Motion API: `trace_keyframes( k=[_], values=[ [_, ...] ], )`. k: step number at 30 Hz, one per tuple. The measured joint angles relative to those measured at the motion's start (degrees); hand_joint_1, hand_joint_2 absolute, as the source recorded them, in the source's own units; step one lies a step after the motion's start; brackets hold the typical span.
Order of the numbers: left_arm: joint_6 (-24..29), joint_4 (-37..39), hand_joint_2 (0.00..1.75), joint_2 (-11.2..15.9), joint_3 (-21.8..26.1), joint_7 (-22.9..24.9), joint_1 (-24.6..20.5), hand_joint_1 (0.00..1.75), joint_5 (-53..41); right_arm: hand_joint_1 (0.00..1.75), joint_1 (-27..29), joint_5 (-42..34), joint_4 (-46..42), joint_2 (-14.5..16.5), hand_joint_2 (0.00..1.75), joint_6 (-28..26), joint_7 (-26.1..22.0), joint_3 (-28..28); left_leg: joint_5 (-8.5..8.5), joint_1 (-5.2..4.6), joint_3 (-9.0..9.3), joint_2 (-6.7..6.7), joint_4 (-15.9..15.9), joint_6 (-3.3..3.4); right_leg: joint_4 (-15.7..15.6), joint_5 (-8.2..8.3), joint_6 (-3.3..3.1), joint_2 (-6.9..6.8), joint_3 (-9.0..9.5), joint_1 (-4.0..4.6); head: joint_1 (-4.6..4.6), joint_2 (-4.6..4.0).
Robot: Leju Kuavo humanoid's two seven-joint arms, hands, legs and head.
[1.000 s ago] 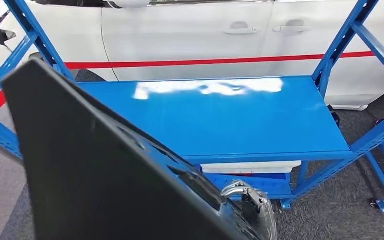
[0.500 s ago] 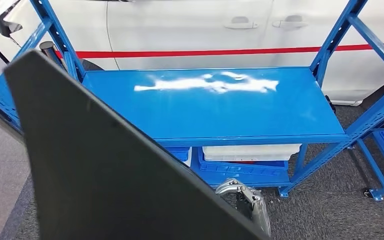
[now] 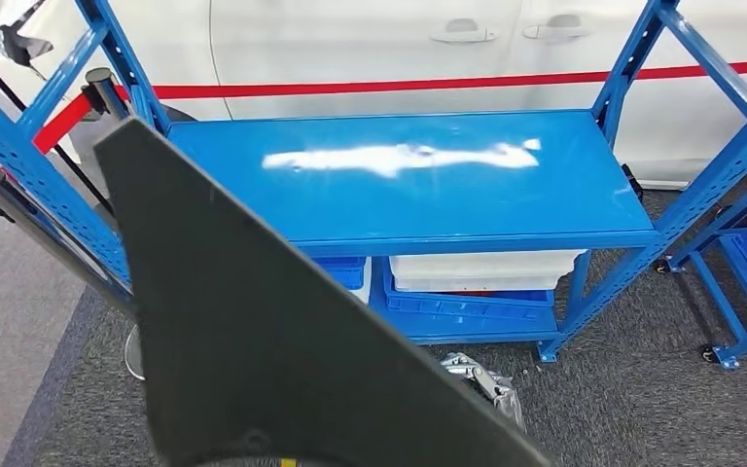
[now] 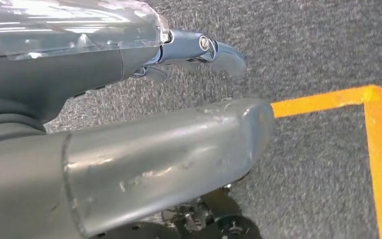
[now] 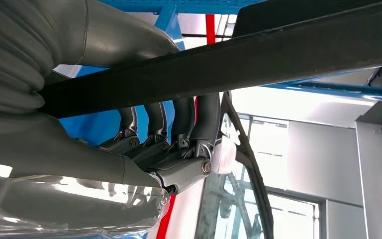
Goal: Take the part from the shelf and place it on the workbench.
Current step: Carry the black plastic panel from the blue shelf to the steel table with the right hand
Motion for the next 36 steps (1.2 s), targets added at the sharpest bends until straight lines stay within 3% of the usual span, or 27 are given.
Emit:
trace_keyframes(
  k=[2,4,5,6,8,10,12,14,15,17,19,20,21,22,24,26,27,29,30,31,32,34,35,36],
  values=[
    [-0.09,0.00,0.00,-0.01,0.02,-0.01,0.04,0.00,-0.04,1.75,0.12,0.08,0.04,-0.01,1.75,-0.08,0.00,0.00,-4.52,0.19,-1.81,-0.13,4.51,-0.56,-0.14,1.23,-0.76,-0.21,-1.37,-0.15,-0.19,0.00],
    [-0.15,0.00,0.00,-0.01,0.02,-0.01,0.05,0.00,-0.11,1.75,0.38,0.11,0.11,-0.02,1.75,-0.31,-0.01,-0.02,-9.13,0.29,-3.52,-0.12,11.60,-0.99,0.15,2.22,-1.03,-0.31,-2.93,0.03,-0.41,0.00],
    [-0.18,0.00,0.00,0.01,0.02,-0.03,0.04,0.00,-0.15,1.75,0.58,0.08,0.18,-0.03,1.75,-0.48,-0.01,-0.04,-9.79,0.30,-3.67,-0.12,14.06,-1.11,0.38,2.68,-1.01,-0.35,-3.71,0.11,-0.39,0.00],
    [-0.22,0.00,0.00,0.02,0.02,-0.08,0.03,0.00,-0.19,1.75,0.84,-0.06,0.25,-0.05,1.75,-0.62,-0.01,-0.08,-9.17,0.30,-3.01,-0.12,14.79,-1.15,0.67,3.10,-0.96,-0.38,-4.50,0.16,-0.41,0.00],
    [-0.29,0.00,0.00,0.02,0.05,-0.20,0.00,0.00,-0.25,1.75,1.66,-0.86,0.35,-0.09,1.75,-0.84,-0.10,-0.20,-6.02,0.29,1.55,-0.12,9.78,-0.96,1.42,3.81,-0.72,-0.39,-6.03,0.18,-0.41,0.00],
    [-0.31,-0.02,0.00,0.09,0.16,-0.34,-0.17,0.00,-0.46,1.75,2.60,-2.02,0.37,-0.11,1.75,-1.01,-0.34,-0.44,-5.37,0.07,7.19,-0.18,1.54,-0.41,2.06,4.43,-0.27,-0.41,-7.06,0.23,-0.39,0.00],
    [-0.31,-0.04,0.00,0.20,0.30,-0.46,-0.27,0.00,-0.75,1.75,3.29,-2.80,0.37,-0.11,1.75,-1.10,-0.63,-0.73,-6.12,-0.32,9.11,-0.25,-2.07,0.27,2.13,5.20,0.38,-0.45,-7.24,0.18,-0.44,-0.01],
    [-0.32,-0.04,0.00,0.31,0.37,-0.51,-0.29,0.00,-1.00,1.75,3.86,-3.09,0.36,-0.10,1.75,-1.11,-0.86,-0.96,-5.19,-0.33,8.53,-0.12,-2.46,1.05,1.97,5.83,1.07,-0.42,-7.24,0.07,-0.56,-0.01],
    [-0.34,-0.03,0.00,0.34,0.39,-0.51,-0.37,0.00,-1.11,1.75,4.19,-3.14,0.33,-0.06,1.75,-1.10,-0.94,-1.06,-4.55,-0.19,8.10,0.00,-2.71,1.51,2.32,5.19,1.38,-0.30,-7.56,0.04,-0.57,0.00],
    [-0.39,-0.02,0.00,0.36,0.42,-0.51,-0.50,0.00,-1.32,1.75,4.79,-3.02,0.22,0.06,1.75,-1.08,-0.95,-1.26,-2.98,0.16,6.69,0.27,-3.17,2.27,5.69,0.72,1.89,-0.07,-8.82,-0.07,-0.25,0.00],
    [-0.43,-0.02,0.00,0.38,0.45,-0.51,-0.53,0.00,-1.58,1.75,5.15,-2.87,0.08,0.13,1.75,-1.07,-0.93,-1.37,-1.61,0.13,4.96,0.39,-3.03,2.43,12.38,-4.91,2.24,0.03,-10.39,-0.24,0.05,0.00],
    [-0.43,-0.02,0.00,0.39,0.48,-0.51,-0.53,0.00,-1.79,1.75,5.33,-2.94,0.05,0.12,1.75,-1.07,-0.99,-1.49,-0.96,0.12,4.07,0.44,-2.88,2.35,15.37,-6.03,2.39,0.03,-10.70,-0.33,0.09,0.00],
    [-0.43,-0.02,0.00,0.39,0.54,-0.51,-0.53,0.00,-2.01,1.75,5.57,-3.11,0.03,0.11,1.75,-1.07,-1.09,-1.63,-0.33,0.12,3.10,0.48,-2.68,2.24,17.07,-5.77,2.51,0.03,-10.34,-0.42,0.09,0.00],
    [-0.42,-0.02,0.00,0.38,0.62,-0.49,-0.54,0.00,-2.17,1.75,5.82,-3.35,0.02,0.10,1.75,-1.06,-1.20,-1.84,0.24,0.14,2.10,0.50,-2.40,2.08,16.78,-4.36,2.57,0.03,-9.00,-0.51,0.10,0.00],
    [-0.40,-0.02,0.00,0.38,0.81,-0.44,-0.55,0.00,-2.32,1.75,6.15,-3.75,0.02,0.08,1.75,-1.05,-1.37,-2.26,1.17,0.19,0.32,0.47,-1.65,1.61,10.52,-1.67,2.49,0.04,-3.67,-0.68,0.10,0.00],
    [-0.35,-0.03,0.00,0.39,1.00,-0.37,-0.59,0.00,-2.40,1.75,6.34,-3.76,0.02,0.09,1.75,-1.10,-1.59,-2.53,1.97,0.11,-0.78,0.40,-0.97,0.95,3.00,-2.01,1.99,0.19,1.28,-0.48,0.01,0.00],
    [-0.31,-0.03,0.00,0.42,1.09,-0.33,-0.60,0.00,-2.45,1.75,6.51,-3.67,0.03,0.10,1.75,-1.16,-1.74,-2.58,2.43,0.05,-1.01,0.36,-0.86,0.58,1.10,-2.58,1.62,0.29,2.30,-0.33,-0.01,0.00],
    [-0.27,-0.04,0.00,0.49,1.25,-0.28,-0.52,0.00,-2.68,1.75,7.08,-3.52,0.08,0.11,1.75,-1.36,-1.97,-2.64,3.39,0.18,-1.23,0.26,-1.00,-0.15,0.51,-2.14,0.58,0.32,2.00,-0.13,0.05,0.00],
    [-0.26,-0.03,0.00,0.50,1.29,-0.26,-0.42,0.00,-2.84,1.75,7.35,-3.48,0.13,0.13,1.75,-1.47,-2.05,-2.67,3.03,0.31,-1.50,0.18,-0.72,-0.47,0.46,-1.61,0.03,0.19,1.52,-0.14,0.11,0.00],
    [-0.26,-0.03,0.00,0.50,1.31,-0.23,-0.29,0.00,-2.98,1.75,7.61,-3.46,0.19,0.15,1.75,-1.55,-2.10,-2.69,1.51,0.45,-1.97,0.11,0.27,-0.73,0.40,-0.95,-0.54,0.05,0.88,-0.15,0.04,0.00],
    [-0.26,-0.02,0.00,0.50,1.32,-0.21,-0.17,0.00,-3.07,1.75,7.85,-3.51,0.26,0.20,1.75,-1.57,-2.18,-2.70,-1.14,0.55,-2.60,0.04,2.33,-0.95,0.33,-0.22,-1.00,-0.08,0.07,-0.17,-0.10,0.00],
    [-0.19,-0.02,0.00,0.57,1.36,-0.22,-0.15,0.00,-3.10,1.75,8.38,-4.11,0.43,0.29,1.75,-1.22,-2.47,-2.78,-7.56,0.58,-3.92,0.03,9.07,-1.22,0.45,1.21,-1.47,-0.14,-1.80,0.13,-0.34,0.00],
    [-0.15,-0.03,0.00,0.63,1.43,-0.29,-0.22,0.00,-3.10,1.75,8.77,-4.76,0.55,0.36,1.75,-0.76,-2.75,-2.92,-9.28,0.58,-4.14,0.02,12.50,-1.26,0.55,1.94,-1.54,-0.15,-2.83,0.34,-0.38,0.00],
    [-0.11,-0.03,0.00,0.67,1.54,-0.39,-0.29,0.00,-3.11,1.75,9.26,-5.60,0.70,0.52,1.75,-0.06,-3.18,-3.24,-9.46,0.54,-3.83,0.02,14.82,-1.18,0.72,2.63,-1.55,-0.06,-3.86,0.54,-0.37,0.00]
  ],
)
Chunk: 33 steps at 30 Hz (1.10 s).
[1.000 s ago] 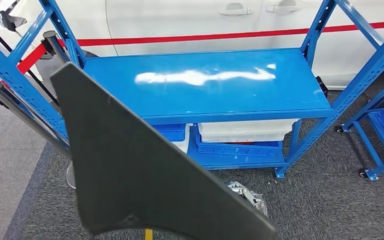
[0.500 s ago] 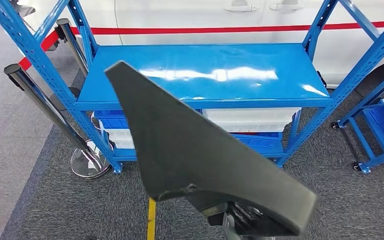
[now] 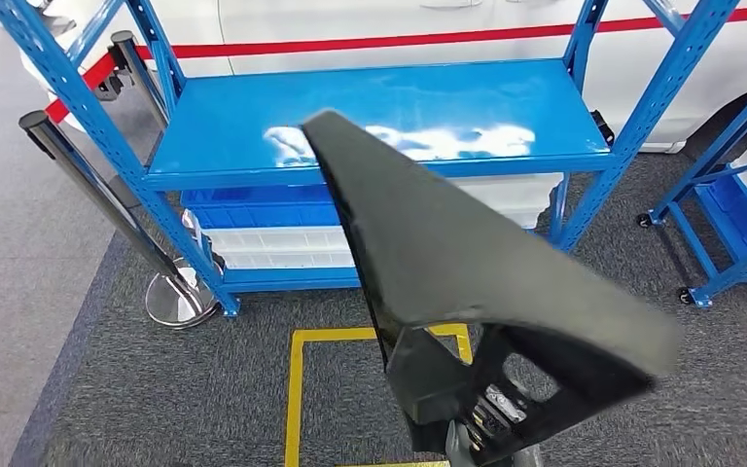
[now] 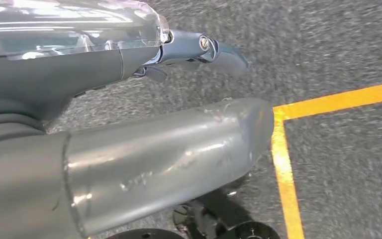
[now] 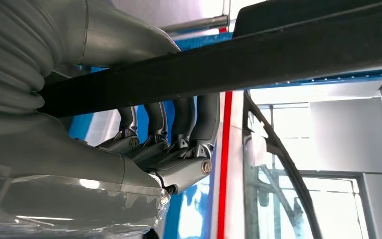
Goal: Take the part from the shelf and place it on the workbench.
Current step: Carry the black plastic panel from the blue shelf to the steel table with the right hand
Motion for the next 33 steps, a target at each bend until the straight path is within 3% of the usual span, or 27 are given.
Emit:
trace_keyframes(
  k=[1,3,4,6,8,10,11,14,15,16,17,19,21,24,26,28,30,31,32,33],
  values=[
    [0.02,-0.01,0.00,0.02,0.16,-0.12,-0.03,0.00,-0.02,1.75,0.60,-0.85,0.16,0.26,1.75,0.86,-0.52,-0.48,1.18,-0.11,1.10,-0.04,0.64,0.24,0.24,0.63,0.03,0.15,-1.03,0.19,0.01,0.00],
    [0.02,-0.02,0.00,0.05,0.66,-0.56,-0.05,0.00,-0.01,1.75,1.94,-2.43,0.54,1.23,1.75,3.27,-1.82,-2.05,4.41,-0.54,5.98,-0.82,-3.76,1.42,0.76,1.64,0.14,0.77,-2.91,0.53,0.01,0.00],
    [-0.07,-0.08,0.00,0.15,0.99,-0.91,-0.05,0.00,0.04,1.75,2.61,-2.98,0.69,1.85,1.75,4.58,-2.42,-2.97,4.47,-0.79,9.39,-1.82,-8.18,2.38,0.99,2.11,0.24,1.07,-3.63,0.69,0.07,0.00],
    [-0.35,-0.23,0.00,0.31,1.77,-1.79,0.01,0.00,0.30,1.75,3.85,-3.61,0.92,3.29,1.75,7.24,-3.35,-5.00,2.58,-1.16,14.64,-3.34,-16.25,3.43,1.15,3.05,0.61,1.75,-4.30,0.61,0.14,0.00],
    [-0.56,-0.31,0.00,0.35,2.56,-2.33,0.08,0.00,0.56,1.75,5.02,-3.70,1.07,4.76,1.75,9.25,-3.77,-6.94,1.84,-1.42,16.03,-2.87,-19.25,3.56,0.80,4.16,1.29,2.62,-4.39,0.30,0.04,0.00],
    [-0.48,-0.32,0.00,0.27,3.21,-2.42,0.05,0.00,0.66,1.75,6.17,-3.36,1.17,6.14,1.75,10.98,-3.85,-8.76,3.13,-1.23,15.82,-1.51,-20.05,3.74,1.44,3.92,1.94,2.72,-4.95,0.20,0.02,0.00],
    [-0.39,-0.32,0.00,0.24,3.52,-2.33,0.08,0.00,0.66,1.75,6.73,-3.03,1.21,6.93,1.75,12.29,-3.87,-9.94,3.84,-1.02,15.54,-0.83,-20.44,3.76,3.11,2.45,2.28,2.36,-5.69,0.17,0.22,0.00],
    [-0.21,-0.32,0.00,0.14,4.58,-1.92,0.41,0.00,0.61,1.75,8.45,-2.06,1.51,9.75,1.75,17.25,-4.09,-15.21,4.93,-0.79,14.06,1.20,-20.32,3.60,13.32,-4.55,3.47,1.08,-9.17,-0.55,0.69,0.00],
    [-0.20,-0.32,0.00,0.11,4.88,-1.85,0.52,0.00,0.58,1.75,8.98,-1.92,1.63,10.47,1.75,18.21,-4.16,-16.90,5.09,-0.72,13.54,1.91,-20.04,3.44,15.59,-5.64,3.87,0.86,-9.49,-0.87,0.70,-0.01],
    [-0.20,-0.32,0.00,0.07,5.13,-1.83,0.57,0.00,0.55,1.75,9.44,-1.90,1.73,11.03,1.75,18.66,-4.22,-18.27,5.17,-0.60,13.07,2.63,-19.67,3.25,15.77,-5.63,4.24,0.60,-8.69,-1.20,0.72,-0.01],
    [-0.19,-0.32,0.00,0.03,5.33,-1.81,0.57,0.00,0.51,1.75,9.81,-1.91,1.79,11.49,1.75,18.82,-4.23,-19.33,5.14,-0.42,12.66,3.31,-19.22,3.01,13.74,-4.74,4.59,0.19,-6.75,-1.52,0.72,0.00],
    [-0.10,-0.34,0.00,0.02,5.63,-1.67,0.51,0.00,0.42,1.75,10.25,-2.14,1.89,12.22,1.75,18.86,-4.22,-20.88,4.72,-0.18,11.98,4.49,-18.01,2.24,6.36,-2.79,4.92,-1.74,-1.51,-1.83,0.73,-0.01],
    [0.02,-0.41,0.00,0.09,5.95,-1.47,0.43,0.00,0.34,1.75,10.58,-2.81,1.97,12.83,1.75,18.67,-4.42,-22.41,4.22,-0.26,11.69,5.33,-16.93,1.32,2.27,-2.32,4.14,-3.01,0.88,-1.73,0.62,-0.01],
    [0.07,-0.45,0.00,0.00,6.54,-1.35,0.26,0.00,0.22,1.75,11.23,-4.24,2.04,13.59,1.75,18.37,-5.02,-24.97,4.05,-0.14,11.89,5.98,-16.69,0.30,2.25,-2.18,2.50,-1.95,0.25,-1.45,0.43,0.00],
    [0.04,-0.45,0.00,-0.07,6.90,-1.38,0.25,0.00,0.16,1.75,11.54,-4.92,2.03,14.00,1.75,18.32,-5.37,-26.27,2.15,0.14,11.05,3.97,-14.61,-0.20,2.08,-1.76,1.72,-0.96,-0.13,-1.53,0.30,0.00],
    [0.02,-0.45,0.00,-0.09,7.15,-1.41,0.41,0.00,0.16,1.75,11.65,-5.29,2.03,14.34,1.75,18.29,-5.49,-26.97,-1.79,0.24,8.20,1.20,-8.16,-0.32,2.02,-1.40,1.15,0.13,-0.57,-1.41,0.13,0.00],
    [0.01,-0.45,0.00,-0.09,7.33,-1.41,0.64,0.00,0.16,1.75,11.71,-5.44,2.03,14.52,1.75,18.18,-5.54,-27.46,-4.29,0.18,4.96,0.39,-1.23,-0.09,2.04,-1.16,0.81,1.56,-0.94,-1.04,0.08,0.00],
    [0.01,-0.45,0.00,-0.10,7.39,-1.41,0.69,0.00,0.15,1.75,11.77,-5.49,2.04,14.56,1.75,18.06,-5.57,-27.70,-4.02,0.14,4.34,0.30,-0.08,0.14,2.06,-1.09,0.72,2.33,-1.00,-0.85,0.09,0.00],
    [0.00,-0.45,0.00,-0.11,7.43,-1.43,0.69,0.00,0.14,1.75,11.84,-5.54,2.04,14.61,1.75,17.89,-5.61,-27.91,-2.68,0.07,4.64,0.16,-0.98,0.48,2.09,-1.03,0.66,3.15,-0.98,-0.65,0.09,0.00],
    [-0.01,-0.45,0.00,-0.13,7.49,-1.45,0.65,0.00,0.12,1.75,11.88,-5.60,2.04,14.67,1.75,17.69,-5.68,-28.05,-0.55,-0.03,5.90,-0.24,-3.93,0.89,2.12,-1.00,0.65,3.93,-0.88,-0.50,0.10,0.00]
  ],
)
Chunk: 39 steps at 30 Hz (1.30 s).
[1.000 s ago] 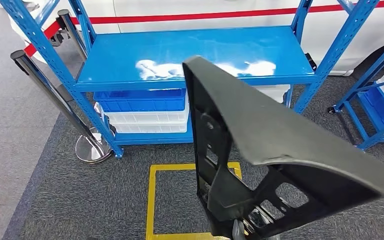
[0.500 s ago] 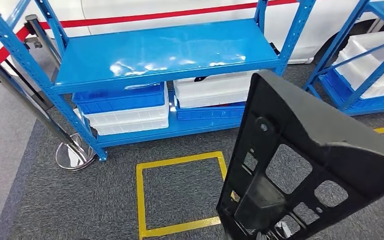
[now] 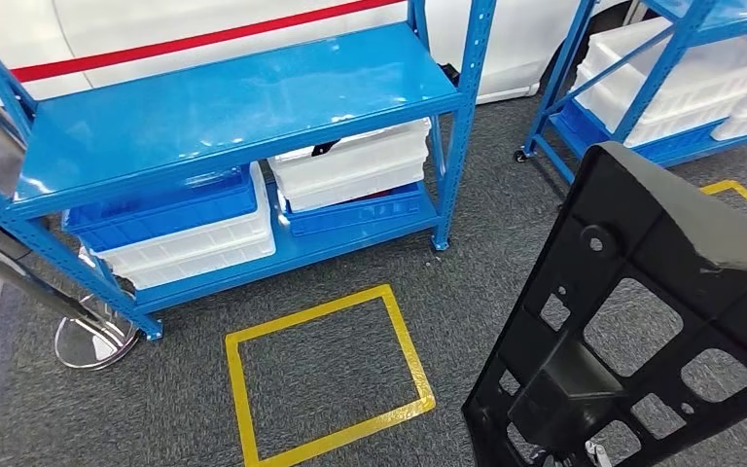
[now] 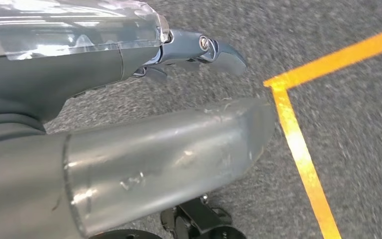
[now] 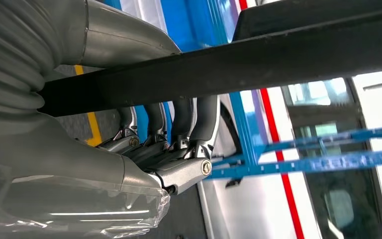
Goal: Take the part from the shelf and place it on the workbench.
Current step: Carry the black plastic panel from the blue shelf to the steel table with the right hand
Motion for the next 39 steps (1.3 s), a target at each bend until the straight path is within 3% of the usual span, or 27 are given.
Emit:
trace_keyframes(
  k=[2,4,6,7,9,11,12,13,14,16,18,19,22,24,26,28,29,31,33,35,37,38,39],
  values=[
    [-0.01,0.00,0.00,0.02,0.30,-0.04,-0.04,0.00,-0.03,1.75,0.01,-0.07,-0.01,0.14,1.75,-0.40,-0.17,-0.14,3.82,-0.26,3.05,-2.55,-7.39,1.00,0.08,0.12,0.17,1.46,0.05,0.11,0.09,0.00],
    [-0.03,-0.01,0.00,0.03,0.72,-0.10,-0.03,0.00,-0.03,1.75,0.02,-0.04,-0.02,0.22,1.75,-0.82,-0.28,-0.19,4.80,-0.49,4.53,-4.54,-11.29,1.58,0.17,0.47,0.75,2.84,-0.41,-0.08,0.06,0.00],
    [-0.05,-0.02,0.00,0.02,0.97,-0.14,-0.10,0.00,-0.04,1.75,0.12,0.03,-0.02,0.26,1.75,-1.13,-0.32,-0.23,4.88,-0.52,4.75,-3.83,-12.19,1.72,0.01,1.04,1.68,4.15,-0.99,-0.26,-0.05,0.00],
    [-0.07,-0.02,0.00,-0.03,1.04,-0.14,-0.21,0.00,-0.03,1.75,0.23,0.07,-0.04,0.28,1.75,-1.22,-0.33,-0.26,5.21,-0.39,4.86,-3.08,-12.63,1.80,0.14,1.00,2.03,3.76,-1.23,-0.26,-0.05,0.00],
    [-0.14,-0.02,0.00,-0.12,1.22,-0.13,-0.32,0.00,-0.03,1.75,0.25,0.13,-0.10,0.31,1.75,-1.24,-0.34,-0.31,5.90,-0.11,5.00,-1.51,-13.61,2.07,2.74,-0.89,2.52,0.86,-2.55,0.00,0.17,0.00],
    [-0.31,-0.02,0.00,-0.16,1.45,-0.13,-0.11,0.00,-0.03,1.75,0.09,0.14,-0.13,0.31,1.75,-1.10,-0.33,-0.31,6.05,-0.19,4.84,0.27,-13.79,2.24,9.62,-4.86,2.92,-2.27,-5.71,-0.03,0.41,0.00],
    [-0.39,-0.02,0.00,-0.17,1.60,-0.13,0.02,0.00,-0.03,1.75,0.03,0.15,-0.13,0.31,1.75,-1.01,-0.32,-0.31,6.04,-0.23,4.70,1.27,-13.77,2.25,13.14,-6.40,3.16,-2.86,-7.28,-0.16,0.46,0.00],
    [-0.47,-0.02,0.00,-0.18,1.75,-0.14,0.08,0.00,-0.03,1.75,0.01,0.17,-0.09,0.31,1.75,-0.94,-0.32,-0.31,6.01,-0.26,4.59,2.23,-13.74,2.24,15.11,-6.88,3.36,-3.14,-8.03,-0.30,0.46,0.00],
    [-0.53,-0.02,0.00,-0.20,1.91,-0.13,0.05,0.00,-0.04,1.75,0.01,0.25,-0.04,0.31,1.75,-0.88,-0.32,-0.31,5.97,-0.27,4.55,3.11,-13.70,2.18,14.95,-6.28,3.52,-3.38,-7.66,-0.45,0.46,0.00],
    [-0.67,-0.02,0.00,-0.31,2.18,-0.09,-0.18,0.00,-0.04,1.75,-0.04,0.81,0.04,0.31,1.75,-0.81,-0.36,-0.29,5.76,-0.28,4.72,4.55,-13.51,1.92,8.78,-3.09,3.58,-4.77,-3.75,-0.61,0.48,0.00],
    [-0.77,-0.02,0.00,-0.42,2.54,0.03,-0.26,0.00,0.50,1.75,-0.53,2.30,0.11,0.33,1.75,-0.51,-0.32,-0.12,5.30,-0.56,4.81,5.78,-13.05,1.31,1.77,-1.12,2.93,-7.01,0.27,-0.29,0.51,0.00],
    [-0.79,-0.02,0.00,-0.43,2.88,0.08,-0.30,0.00,0.98,1.75,-0.89,3.16,0.19,0.36,1.75,-0.26,-0.27,0.09,5.11,-0.73,4.88,6.35,-12.86,1.01,-0.12,-0.83,2.46,-7.69,1.23,-0.12,0.47,0.00],
    [-0.79,-0.02,0.00,-0.71,4.01,0.07,-0.59,0.00,2.00,1.75,-1.81,5.12,0.69,0.50,1.75,0.10,-0.01,0.86,4.74,-0.77,5.25,7.52,-12.68,0.26,-0.76,-0.72,1.22,-6.26,0.95,-0.03,0.38,0.00],
    [-0.78,-0.02,0.00,-0.95,4.35,-0.04,-0.70,0.00,2.05,1.75,-2.27,5.65,1.05,0.59,1.75,-0.11,0.16,1.22,2.76,-0.50,4.48,5.16,-10.43,-0.28,-1.07,-0.35,0.51,-5.17,0.83,-0.26,0.30,0.00],
    [-0.77,-0.02,0.00,-1.07,4.80,-0.09,-0.42,0.00,2.03,1.75,-2.92,5.75,1.40,0.72,1.75,-0.22,0.24,1.61,-1.17,-0.34,1.63,1.80,-3.81,-0.59,-1.14,-0.09,0.06,-3.92,0.63,-0.36,0.13,0.00],
    [-0.76,-0.02,0.00,-1.08,5.19,-0.08,-0.02,0.00,2.03,1.75,-3.36,5.78,1.74,0.80,1.75,-0.22,0.27,1.90,-3.47,-0.31,-1.39,0.68,2.81,-0.68,-1.05,0.01,-0.09,-2.36,0.48,-0.32,0.07,0.00],
    [-0.76,-0.02,0.00,-1.09,5.27,-0.08,0.07,0.00,2.03,1.75,-3.41,5.80,1.91,0.81,1.75,-0.22,0.29,1.96,-2.86,-0.30,-1.82,0.53,3.49,-0.65,-0.97,0.02,-0.10,-1.52,0.47,-0.31,0.07,0.00],
    [-0.78,-0.02,0.00,-1.11,5.31,-0.08,0.01,0.00,1.87,1.75,-3.43,5.84,2.22,0.81,1.75,-0.49,0.27,2.02,1.04,-0.25,-0.07,0.03,-1.09,-0.47,-0.78,0.02,-0.06,0.16,0.59,-0.32,0.08,0.00],
    [-0.86,-0.02,0.00,-1.09,5.33,-0.04,-0.12,0.00,1.32,1.75,-3.35,5.85,2.34,0.83,1.75,-1.26,0.03,2.10,4.42,-0.01,2.75,-2.77,-8.19,-0.18,-0.51,0.04,0.26,1.72,0.47,-0.28,0.08,-0.01],
    [-0.93,-0.02,0.00,-1.08,5.39,0.13,-0.15,0.00,1.06,1.75,-3.16,6.21,2.24,0.85,1.75,-1.62,-0.18,2.23,5.02,0.07,3.83,-4.74,-11.43,0.14,-0.36,0.34,1.02,3.17,-0.13,-0.32,0.06,-0.01],
    [-0.86,-0.02,0.00,-1.11,5.63,0.32,-0.21,0.00,1.42,1.75,-3.21,7.18,2.18,0.85,1.75,-1.35,0.03,2.52,5.12,0.02,3.91,-3.59,-11.98,0.73,-0.47,0.80,1.92,4.45,-0.72,-0.44,0.06,0.00],
    [-0.81,-0.02,0.00,-1.15,5.82,0.36,-0.32,0.00,1.60,1.75,-3.40,7.79,2.28,0.85,1.75,-1.28,0.24,2.73,5.36,0.05,3.97,-2.83,-12.25,1.17,-0.11,0.55,2.22,3.81,-1.03,-0.39,0.12,0.00],
    [-0.78,-0.02,0.00,-1.19,6.02,0.38,-0.40,0.00,1.77,1.75,-3.69,8.35,2.44,0.85,1.75,-1.34,0.43,2.94,5.60,0.10,4.01,-2.00,-12.51,1.64,1.18,-0.35,2.45,2.35,-1.71,-0.28,0.29,0.00]
  ],
)
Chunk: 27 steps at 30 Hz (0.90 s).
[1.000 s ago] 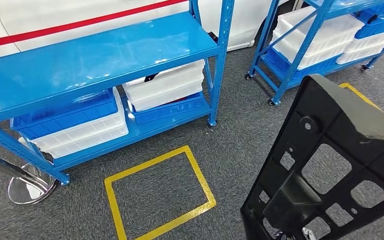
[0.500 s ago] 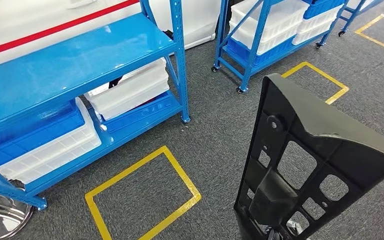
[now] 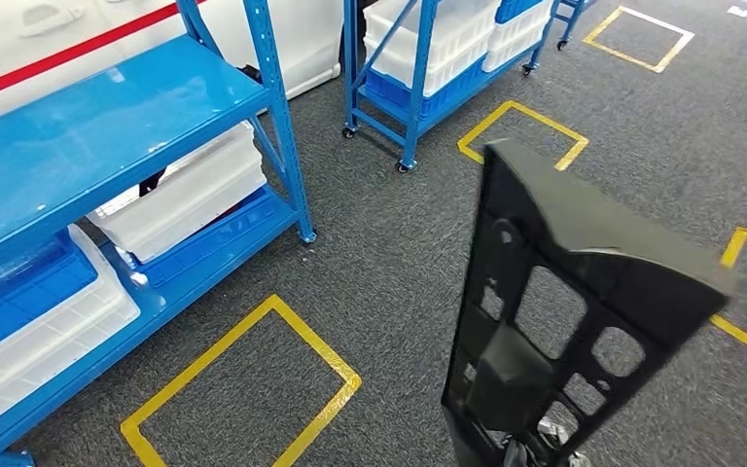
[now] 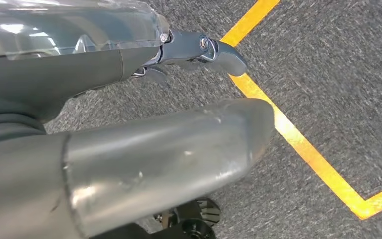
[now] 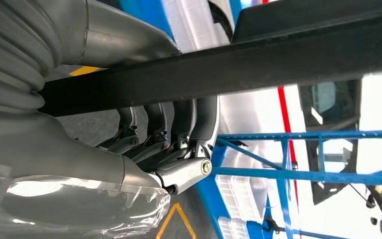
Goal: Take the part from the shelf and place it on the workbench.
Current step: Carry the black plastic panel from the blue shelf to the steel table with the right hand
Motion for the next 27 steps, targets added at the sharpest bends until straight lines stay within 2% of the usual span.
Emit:
trace_keyframes(
  k=[2,3,4,5,6,7,9,10,11,13,14,15,17,18,19,20,21,23,24,25,27],
  values=[
    [0.04,0.00,0.00,-0.01,0.40,0.03,0.03,0.00,0.09,1.75,-0.72,0.88,0.43,0.00,1.75,-0.43,0.20,0.48,0.24,-0.15,-0.07,1.73,-0.26,0.60,5.93,-3.53,0.25,-3.90,-2.72,0.14,0.38,0.00],
    [0.09,0.00,0.00,0.04,0.53,0.07,0.14,0.00,0.02,1.75,-1.05,1.18,0.64,0.00,1.75,-0.78,0.21,0.75,0.24,-0.32,-0.12,2.66,-0.26,0.72,9.79,-5.32,0.38,-4.93,-4.50,0.07,0.53,0.00],
    [0.18,0.00,0.00,0.10,0.63,0.10,0.24,0.00,-0.21,1.75,-1.35,1.52,0.86,0.00,1.75,-1.21,0.21,1.00,0.22,-0.47,-0.14,3.61,-0.25,0.77,12.76,-6.33,0.49,-5.38,-5.82,-0.04,0.55,0.00],
    [0.27,0.00,0.00,0.19,0.68,0.14,0.26,0.00,-0.49,1.75,-1.58,1.89,1.07,0.00,1.75,-1.61,0.21,1.20,0.18,-0.59,-0.14,4.49,-0.24,0.80,14.11,-6.38,0.54,-5.61,-6.34,-0.13,0.55,0.00],
    [0.35,0.00,0.00,0.28,0.72,0.14,0.20,0.00,-0.87,1.75,-1.79,2.34,1.29,0.00,1.75,-2.09,0.20,1.37,0.13,-0.67,-0.09,5.32,-0.23,0.80,13.21,-5.37,0.50,-5.82,-5.71,-0.18,0.55,0.00],
    [0.43,0.00,0.00,0.36,0.74,0.08,0.09,0.00,-1.45,1.75,-1.98,2.80,1.47,0.00,1.75,-2.70,0.14,1.46,0.06,-0.72,0.00,6.04,-0.23,0.76,10.24,-3.65,0.36,-6.25,-3.99,-0.17,0.56,0.00],
    [0.48,0.00,0.00,0.51,0.63,-0.17,-0.12,0.00,-3.11,1.75,-2.33,3.44,1.65,0.00,1.75,-4.13,-0.32,1.58,-0.21,-0.98,0.30,7.28,-0.13,0.47,2.26,-0.77,-0.23,-8.69,0.46,0.24,0.58,-0.01],
    [0.48,0.00,0.00,0.64,0.50,-0.35,-0.16,0.00,-4.05,1.75,-2.39,3.51,1.57,0.00,1.75,-4.63,-0.76,1.55,-0.33,-1.15,0.40,7.84,-0.07,0.24,-0.41,-0.18,-0.55,-9.74,1.86,0.53,0.56,-0.01],
    [0.48,0.00,0.00,0.79,0.34,-0.55,-0.21,0.00,-4.83,1.75,-2.26,3.35,1.33,0.00,1.75,-4.71,-1.28,1.39,-0.45,-1.29,0.48,8.43,-0.03,0.00,-1.80,-0.12,-0.81,-10.35,2.46,0.81,0.57,-0.01],
    [0.58,-0.01,0.00,1.10,0.07,-1.01,-0.46,0.00,-5.77,1.75,-1.46,2.51,0.45,0.00,1.75,-3.85,-2.25,0.57,-0.55,-1.43,0.69,9.67,-0.16,-0.49,-2.26,-0.03,-1.33,-9.31,2.28,0.95,0.56,0.00],
    [0.68,-0.01,0.00,1.25,-0.02,-1.20,-0.68,0.00,-5.99,1.75,-0.98,1.95,-0.02,0.00,1.75,-3.27,-2.59,0.02,-0.90,-1.34,0.73,9.12,0.05,-0.77,-2.57,0.21,-1.64,-8.62,2.29,0.80,0.57,-0.01],
    [0.80,-0.02,0.00,1.42,-0.06,-1.37,-0.86,0.00,-6.14,1.75,-0.65,1.38,-0.46,0.00,1.75,-2.74,-2.82,-0.56,-1.80,-1.18,0.44,7.77,1.02,-1.04,-2.89,0.50,-2.02,-7.97,2.34,0.60,0.51,-0.01],
    [1.05,-0.02,0.00,1.92,-0.09,-1.54,-0.88,0.00,-6.26,1.75,-0.36,0.50,-0.99,0.03,1.75,-2.09,-3.04,-1.36,-5.38,-0.77,-1.82,3.91,6.61,-1.49,-3.30,0.93,-2.56,-6.59,2.38,0.28,0.25,-0.01],
    [1.16,-0.02,0.00,2.17,-0.09,-1.57,-0.76,0.00,-6.29,1.75,-0.29,0.22,-1.17,0.04,1.75,-1.91,-3.07,-1.65,-7.41,-0.65,-3.63,2.90,10.77,-1.66,-3.30,1.01,-2.70,-5.80,2.29,0.25,0.10,0.00],
    [1.24,-0.02,0.00,2.39,-0.09,-1.57,-0.63,0.00,-6.33,1.75,-0.17,0.08,-1.26,0.06,1.75,-1.81,-3.07,-1.86,-8.81,-0.58,-5.29,2.51,14.47,-1.83,-3.25,1.05,-2.72,-4.95,2.23,0.24,0.00,0.00],
    [1.28,-0.02,0.00,2.54,-0.09,-1.57,-0.57,0.00,-6.38,1.75,-0.04,0.01,-1.32,0.07,1.75,-1.74,-3.07,-2.08,-9.10,-0.48,-6.30,2.41,16.54,-1.98,-3.19,1.09,-2.71,-4.10,2.20,0.22,-0.04,0.00],
    [1.31,-0.02,0.00,2.64,-0.09,-1.58,-0.56,0.00,-6.48,1.75,0.07,-0.01,-1.36,0.07,1.75,-1.67,-3.06,-2.29,-8.19,-0.33,-6.33,2.35,16.40,-2.12,-3.06,1.10,-2.66,-3.20,2.19,0.17,-0.04,0.00],
    [1.43,-0.02,0.00,2.74,-0.09,-1.65,-0.63,0.00,-6.67,1.75,0.17,-0.05,-1.39,0.07,1.75,-1.60,-3.05,-2.55,-3.92,0.19,-3.53,1.51,9.94,-2.40,-2.58,1.00,-2.37,-1.49,2.16,0.00,-0.03,0.00],
    [1.54,-0.02,0.00,2.78,-0.09,-1.68,-0.64,0.00,-6.76,1.75,0.20,-0.11,-1.41,0.08,1.75,-1.61,-3.05,-2.62,-2.33,0.49,-1.85,0.02,6.16,-2.57,-2.22,0.89,-2.09,-0.73,2.03,-0.04,-0.03,-0.01],
    [1.66,-0.02,0.00,2.82,-0.09,-1.75,-0.62,0.00,-6.79,1.75,0.22,-0.18,-1.45,0.08,1.75,-1.63,-3.05,-2.71,-1.39,0.66,-0.69,-1.43,3.32,-2.52,-1.77,0.81,-1.69,0.03,1.72,-0.07,-0.06,-0.01],
    [1.76,-0.03,0.00,2.92,-0.09,-1.92,-0.57,0.00,-6.79,1.75,0.43,-0.39,-1.49,0.09,1.75,-1.65,-3.06,-2.99,-1.35,0.55,-0.12,-3.03,1.47,-2.00,-1.38,0.98,-0.72,1.38,0.99,-0.15,-0.01,-0.01]
  ],
)
